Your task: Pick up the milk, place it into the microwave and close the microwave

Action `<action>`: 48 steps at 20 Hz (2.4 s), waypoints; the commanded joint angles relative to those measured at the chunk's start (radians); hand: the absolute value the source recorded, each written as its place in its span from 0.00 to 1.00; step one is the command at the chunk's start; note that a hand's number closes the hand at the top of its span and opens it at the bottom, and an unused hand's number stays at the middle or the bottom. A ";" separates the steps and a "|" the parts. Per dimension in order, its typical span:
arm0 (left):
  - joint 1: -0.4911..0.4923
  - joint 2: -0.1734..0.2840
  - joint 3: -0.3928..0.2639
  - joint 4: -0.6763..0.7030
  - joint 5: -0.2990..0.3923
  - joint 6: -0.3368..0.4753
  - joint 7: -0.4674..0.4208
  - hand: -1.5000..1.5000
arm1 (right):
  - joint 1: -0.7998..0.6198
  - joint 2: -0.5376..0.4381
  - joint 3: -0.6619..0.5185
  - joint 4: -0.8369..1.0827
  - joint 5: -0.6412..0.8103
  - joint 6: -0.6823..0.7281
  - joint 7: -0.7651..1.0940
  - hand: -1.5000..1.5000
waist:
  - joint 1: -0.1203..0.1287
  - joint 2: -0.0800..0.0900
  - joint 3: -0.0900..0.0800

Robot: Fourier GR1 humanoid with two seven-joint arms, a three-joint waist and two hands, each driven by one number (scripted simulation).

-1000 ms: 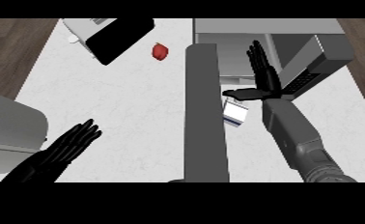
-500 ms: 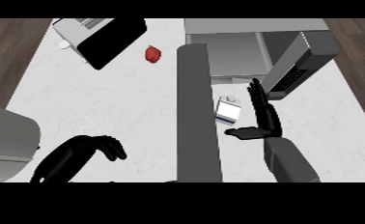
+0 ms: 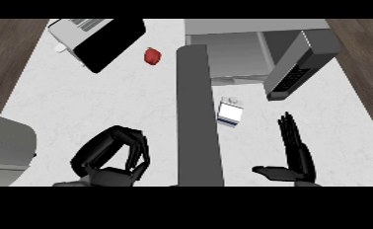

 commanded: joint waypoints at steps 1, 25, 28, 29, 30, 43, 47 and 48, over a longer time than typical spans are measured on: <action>-0.052 -0.001 -0.071 0.048 -0.088 0.051 -0.049 1.00 | 0.163 -0.073 -0.006 -0.172 -0.046 0.094 0.005 0.00 | -0.002 0.001 -0.001; -0.375 -0.001 -0.878 0.490 0.192 0.801 -0.094 1.00 | 0.716 -0.183 0.145 -1.132 -0.350 0.334 0.241 0.00 | -0.022 0.022 0.001; -0.398 0.000 -0.969 0.460 0.255 0.899 -0.076 1.00 | 0.688 -0.199 0.159 -1.223 -0.371 0.303 0.318 0.00 | -0.032 0.025 0.000; -0.410 0.000 -0.988 0.468 0.261 0.951 -0.095 1.00 | 0.696 -0.210 0.158 -1.234 -0.379 0.313 0.320 0.00 | -0.037 0.025 0.000; -0.451 0.000 -0.992 0.444 0.291 0.976 -0.055 1.00 | 0.726 -0.228 0.154 -1.258 -0.386 0.326 0.327 0.00 | -0.047 0.023 0.000; -0.643 0.000 -0.969 0.509 0.493 1.258 -0.093 1.00 | 0.727 -0.289 0.183 -1.447 -0.465 0.324 0.481 0.00 | -0.114 0.043 -0.002; -0.708 0.000 -0.956 0.555 0.552 1.300 -0.110 1.00 | 0.709 -0.294 0.186 -1.483 -0.471 0.300 0.521 0.00 | -0.128 0.050 -0.002; -0.753 -0.001 -0.933 0.564 0.567 1.316 -0.080 1.00 | 0.718 -0.297 0.183 -1.485 -0.495 0.300 0.534 0.00 | -0.135 0.050 -0.001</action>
